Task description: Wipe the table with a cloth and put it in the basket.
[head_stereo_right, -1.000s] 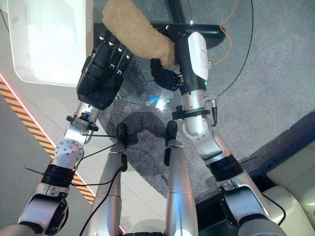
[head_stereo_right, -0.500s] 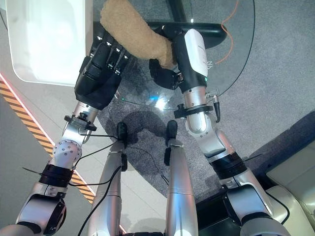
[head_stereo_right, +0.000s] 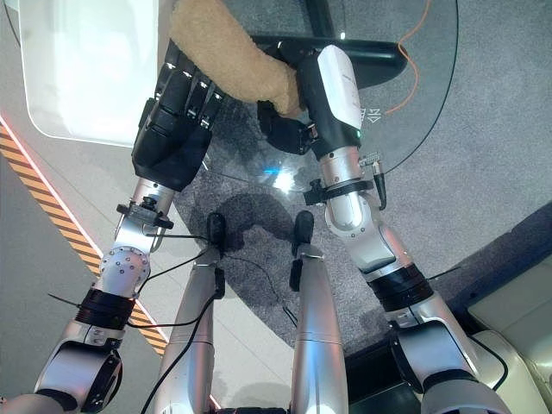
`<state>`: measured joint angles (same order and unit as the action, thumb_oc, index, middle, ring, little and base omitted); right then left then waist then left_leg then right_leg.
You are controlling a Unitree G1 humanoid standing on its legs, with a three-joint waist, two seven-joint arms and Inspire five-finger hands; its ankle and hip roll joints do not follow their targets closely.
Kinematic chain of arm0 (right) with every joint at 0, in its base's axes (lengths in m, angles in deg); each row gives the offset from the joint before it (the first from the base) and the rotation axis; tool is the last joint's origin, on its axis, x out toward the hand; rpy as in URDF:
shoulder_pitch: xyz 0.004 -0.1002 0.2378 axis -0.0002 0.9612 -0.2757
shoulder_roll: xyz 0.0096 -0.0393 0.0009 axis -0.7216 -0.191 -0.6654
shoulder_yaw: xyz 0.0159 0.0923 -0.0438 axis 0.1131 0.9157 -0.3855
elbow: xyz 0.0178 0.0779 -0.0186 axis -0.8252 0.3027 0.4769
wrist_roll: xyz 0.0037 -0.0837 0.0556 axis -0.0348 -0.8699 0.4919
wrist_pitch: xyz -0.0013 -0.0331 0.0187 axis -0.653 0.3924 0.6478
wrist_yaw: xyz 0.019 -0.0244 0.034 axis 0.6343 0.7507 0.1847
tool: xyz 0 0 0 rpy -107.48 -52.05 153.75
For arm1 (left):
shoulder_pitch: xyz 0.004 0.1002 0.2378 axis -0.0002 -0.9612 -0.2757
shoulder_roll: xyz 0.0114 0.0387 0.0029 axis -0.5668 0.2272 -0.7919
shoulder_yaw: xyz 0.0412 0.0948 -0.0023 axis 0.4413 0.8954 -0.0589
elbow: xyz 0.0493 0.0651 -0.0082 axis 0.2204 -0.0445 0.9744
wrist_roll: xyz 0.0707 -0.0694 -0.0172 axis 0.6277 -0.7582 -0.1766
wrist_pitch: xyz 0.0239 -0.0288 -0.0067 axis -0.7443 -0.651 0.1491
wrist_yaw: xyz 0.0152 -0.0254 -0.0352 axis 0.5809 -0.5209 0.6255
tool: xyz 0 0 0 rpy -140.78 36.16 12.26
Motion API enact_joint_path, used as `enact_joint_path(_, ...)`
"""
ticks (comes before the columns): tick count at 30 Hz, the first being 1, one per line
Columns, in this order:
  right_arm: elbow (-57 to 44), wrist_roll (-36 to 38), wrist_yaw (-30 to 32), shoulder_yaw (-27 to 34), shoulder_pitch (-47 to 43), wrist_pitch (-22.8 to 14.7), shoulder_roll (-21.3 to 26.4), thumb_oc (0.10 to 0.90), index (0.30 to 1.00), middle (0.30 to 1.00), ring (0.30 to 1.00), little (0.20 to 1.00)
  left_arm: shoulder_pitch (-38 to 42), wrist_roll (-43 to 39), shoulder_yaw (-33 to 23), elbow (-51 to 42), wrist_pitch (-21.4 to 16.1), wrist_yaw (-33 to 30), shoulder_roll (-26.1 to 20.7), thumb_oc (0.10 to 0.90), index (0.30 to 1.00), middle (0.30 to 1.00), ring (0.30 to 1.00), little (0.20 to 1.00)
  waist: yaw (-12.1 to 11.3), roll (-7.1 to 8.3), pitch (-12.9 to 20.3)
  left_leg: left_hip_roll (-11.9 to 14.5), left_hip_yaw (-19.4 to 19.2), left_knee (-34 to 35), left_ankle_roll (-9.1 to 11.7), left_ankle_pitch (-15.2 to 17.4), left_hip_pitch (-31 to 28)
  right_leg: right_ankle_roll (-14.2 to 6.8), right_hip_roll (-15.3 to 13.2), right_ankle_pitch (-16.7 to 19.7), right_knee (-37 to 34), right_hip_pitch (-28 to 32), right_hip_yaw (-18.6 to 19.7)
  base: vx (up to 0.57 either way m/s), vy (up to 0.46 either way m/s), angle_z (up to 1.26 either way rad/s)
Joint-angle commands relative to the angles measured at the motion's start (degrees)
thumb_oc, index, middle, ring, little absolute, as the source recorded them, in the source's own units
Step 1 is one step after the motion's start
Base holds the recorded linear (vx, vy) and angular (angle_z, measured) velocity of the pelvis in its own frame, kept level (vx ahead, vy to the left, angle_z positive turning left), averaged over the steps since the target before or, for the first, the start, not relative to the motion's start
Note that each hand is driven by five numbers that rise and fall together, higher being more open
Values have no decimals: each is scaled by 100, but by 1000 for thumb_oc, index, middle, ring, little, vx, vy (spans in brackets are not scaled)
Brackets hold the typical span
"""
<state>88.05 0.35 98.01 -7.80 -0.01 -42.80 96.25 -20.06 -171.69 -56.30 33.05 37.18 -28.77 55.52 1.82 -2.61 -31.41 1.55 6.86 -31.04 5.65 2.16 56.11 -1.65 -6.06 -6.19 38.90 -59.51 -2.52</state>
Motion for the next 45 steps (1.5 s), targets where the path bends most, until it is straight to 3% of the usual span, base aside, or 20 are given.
enact_joint_path(1,-830,-415,-247,-363,-572,-724,-126,100,300,300,300,200,532,-26,206,-1411,-80,421,272,800,900,900,900,900,-66,93,162,-548,-718,-109,-781,325,-132,227,505,-4,-263,289,-273,0,0,0)
enact_joint_path(14,-828,-377,-255,-379,-643,-780,-105,100,300,300,300,200,611,59,255,-1408,-109,289,244,800,900,900,900,900,-55,108,162,-546,-735,-43,-771,297,-192,210,520,39,-357,353,-264,0,0,0)
enact_joint_path(25,-892,-369,-138,-366,-661,-834,-102,100,300,300,300,200,627,366,252,-1410,-443,-118,214,800,900,900,900,900,-64,97,162,-534,-733,5,-761,269,-197,204,519,41,-392,364,-275,0,0,0)
enact_joint_path(31,-965,-301,700,-69,-563,-959,-229,100,300,300,300,200,528,451,175,-1425,-594,-248,251,800,900,900,900,900,-63,96,162,-538,-728,9,-757,265,-193,193,540,46,-381,360,-270,0,0,0)
enact_joint_path(45,-1097,-492,1483,433,-403,-1266,-402,100,300,300,300,200,486,534,10,-1415,-642,-304,316,800,900,900,900,900,-24,92,162,-531,-756,54,-769,280,-239,178,563,59,-432,393,-235,0,0,0)
